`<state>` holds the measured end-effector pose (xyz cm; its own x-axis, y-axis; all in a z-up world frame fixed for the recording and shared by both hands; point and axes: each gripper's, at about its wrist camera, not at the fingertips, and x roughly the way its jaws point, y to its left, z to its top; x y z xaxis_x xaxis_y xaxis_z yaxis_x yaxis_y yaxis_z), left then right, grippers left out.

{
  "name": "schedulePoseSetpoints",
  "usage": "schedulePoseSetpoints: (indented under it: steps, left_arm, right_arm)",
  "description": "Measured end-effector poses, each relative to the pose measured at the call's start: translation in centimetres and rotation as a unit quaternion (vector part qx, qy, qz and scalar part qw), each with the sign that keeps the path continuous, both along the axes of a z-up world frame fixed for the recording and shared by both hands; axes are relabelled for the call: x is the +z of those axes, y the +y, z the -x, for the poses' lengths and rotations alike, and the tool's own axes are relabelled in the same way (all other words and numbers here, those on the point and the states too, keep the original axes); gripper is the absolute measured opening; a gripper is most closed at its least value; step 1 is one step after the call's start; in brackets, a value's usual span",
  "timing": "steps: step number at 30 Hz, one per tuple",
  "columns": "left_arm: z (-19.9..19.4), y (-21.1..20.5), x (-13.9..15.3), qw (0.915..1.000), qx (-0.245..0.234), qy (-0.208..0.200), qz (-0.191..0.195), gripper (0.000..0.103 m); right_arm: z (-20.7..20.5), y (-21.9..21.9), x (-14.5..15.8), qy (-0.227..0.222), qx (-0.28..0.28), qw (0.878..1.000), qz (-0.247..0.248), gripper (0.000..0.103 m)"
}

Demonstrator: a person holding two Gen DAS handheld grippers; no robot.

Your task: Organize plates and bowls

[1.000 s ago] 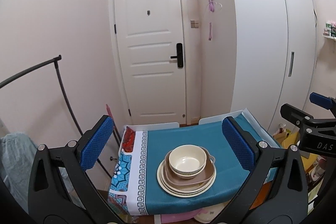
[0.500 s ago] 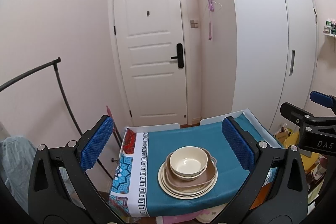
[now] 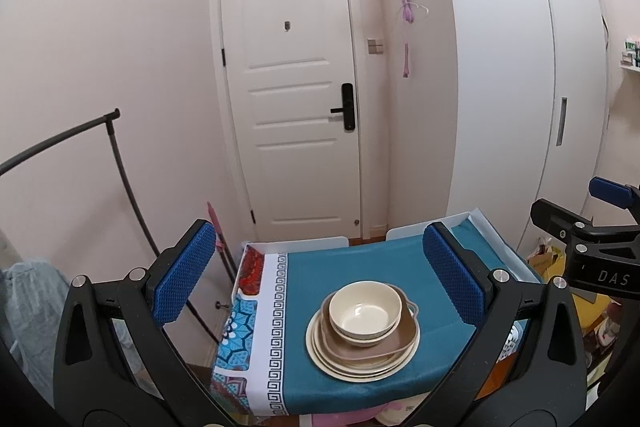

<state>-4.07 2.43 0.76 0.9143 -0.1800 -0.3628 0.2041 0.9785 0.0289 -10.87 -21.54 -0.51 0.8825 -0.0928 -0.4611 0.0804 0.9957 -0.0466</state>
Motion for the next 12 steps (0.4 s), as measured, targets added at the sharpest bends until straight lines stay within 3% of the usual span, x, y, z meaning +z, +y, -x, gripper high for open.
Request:
schedulePoseSetpoints:
  steps: [12]
  left_arm:
    - [-2.1, 0.1, -0.6, 1.0000, 0.004, 0.002, 0.002, 0.103]
  right_arm:
    - [-2.0, -0.1, -0.4, 0.013, -0.002, 1.000, -0.003, 0.103]
